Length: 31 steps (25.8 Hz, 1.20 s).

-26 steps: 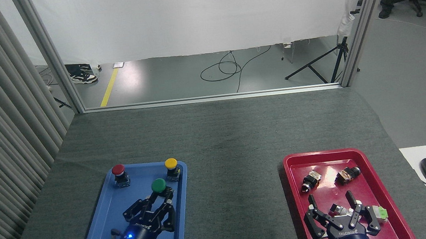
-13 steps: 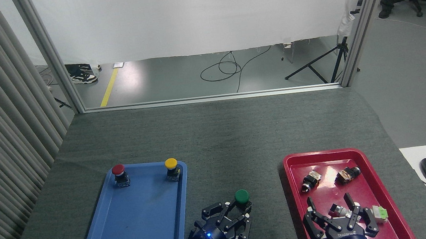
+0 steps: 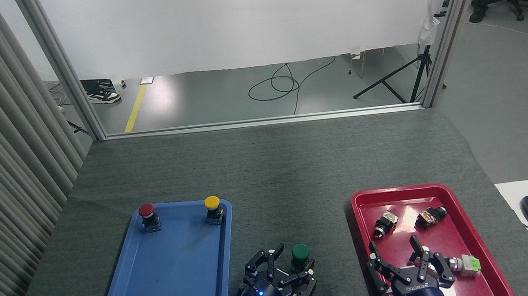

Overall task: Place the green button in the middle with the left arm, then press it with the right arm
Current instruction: 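Carry the green button off the blue tray toward the table middle, then release the green button on the table and pull the left gripper back, then move the right gripper over the green button and press down on it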

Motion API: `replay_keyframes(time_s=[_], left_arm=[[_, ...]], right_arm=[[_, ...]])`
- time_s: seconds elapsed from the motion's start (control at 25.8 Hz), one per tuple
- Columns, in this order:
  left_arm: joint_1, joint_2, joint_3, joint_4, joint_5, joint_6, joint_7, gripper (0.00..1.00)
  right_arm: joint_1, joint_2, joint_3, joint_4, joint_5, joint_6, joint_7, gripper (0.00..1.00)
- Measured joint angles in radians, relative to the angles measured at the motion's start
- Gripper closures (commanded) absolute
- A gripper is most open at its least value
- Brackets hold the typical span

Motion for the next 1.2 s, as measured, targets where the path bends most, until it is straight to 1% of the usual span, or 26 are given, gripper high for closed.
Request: replay_keyframes(time_s=[0.12, 0.16, 0.23, 0.31, 0.39, 0.5, 0.62, 0.74, 1.05, 1.2], left_arm=[[0.057, 0.020, 0.007, -0.145, 0.002, 0.024, -0.006, 0.03], [0.082, 0.035, 0.013, -0.202, 0.003, 0.042, -0.008, 0.03], [0.141, 0.084, 0.038, -0.337, 0.005, 0.115, -0.009, 0.03], [0.209, 0.142, 0.080, -0.462, 0.009, 0.194, -0.011, 0.03], [0.275, 0.198, 0.146, -0.556, 0.017, 0.249, -0.013, 0.02], [0.348, 0.248, 0.264, -0.615, 0.051, 0.258, -0.015, 0.02], [0.389, 0.268, 0.371, -0.610, 0.089, 0.207, -0.017, 0.02], [0.404, 0.273, 0.432, -0.587, 0.105, 0.171, -0.017, 0.02], [0.407, 0.274, 0.467, -0.565, 0.113, 0.154, -0.014, 0.02], [0.404, 0.274, 0.469, -0.558, 0.115, 0.154, -0.014, 0.02]], right_arm=[[-0.008, 0.003, 0.017, 0.001, 0.001, -0.020, 0.007, 0.59], [-0.010, 0.003, 0.022, 0.002, 0.003, -0.024, 0.010, 0.66], [-0.019, 0.005, 0.037, 0.010, 0.012, -0.039, 0.021, 0.80], [-0.034, 0.011, 0.061, 0.022, 0.029, -0.048, 0.025, 0.90], [-0.054, 0.018, 0.091, 0.035, 0.049, -0.051, 0.029, 0.94], [-0.091, 0.037, 0.142, 0.066, 0.079, -0.052, 0.040, 0.95], [-0.122, 0.055, 0.181, 0.101, 0.100, -0.052, 0.059, 0.95], [-0.152, 0.070, 0.212, 0.148, 0.111, -0.048, 0.075, 0.94], [-0.202, 0.101, 0.266, 0.282, 0.121, 0.007, 0.087, 0.92], [-0.206, 0.106, 0.274, 0.315, 0.122, 0.016, 0.084, 0.92]])
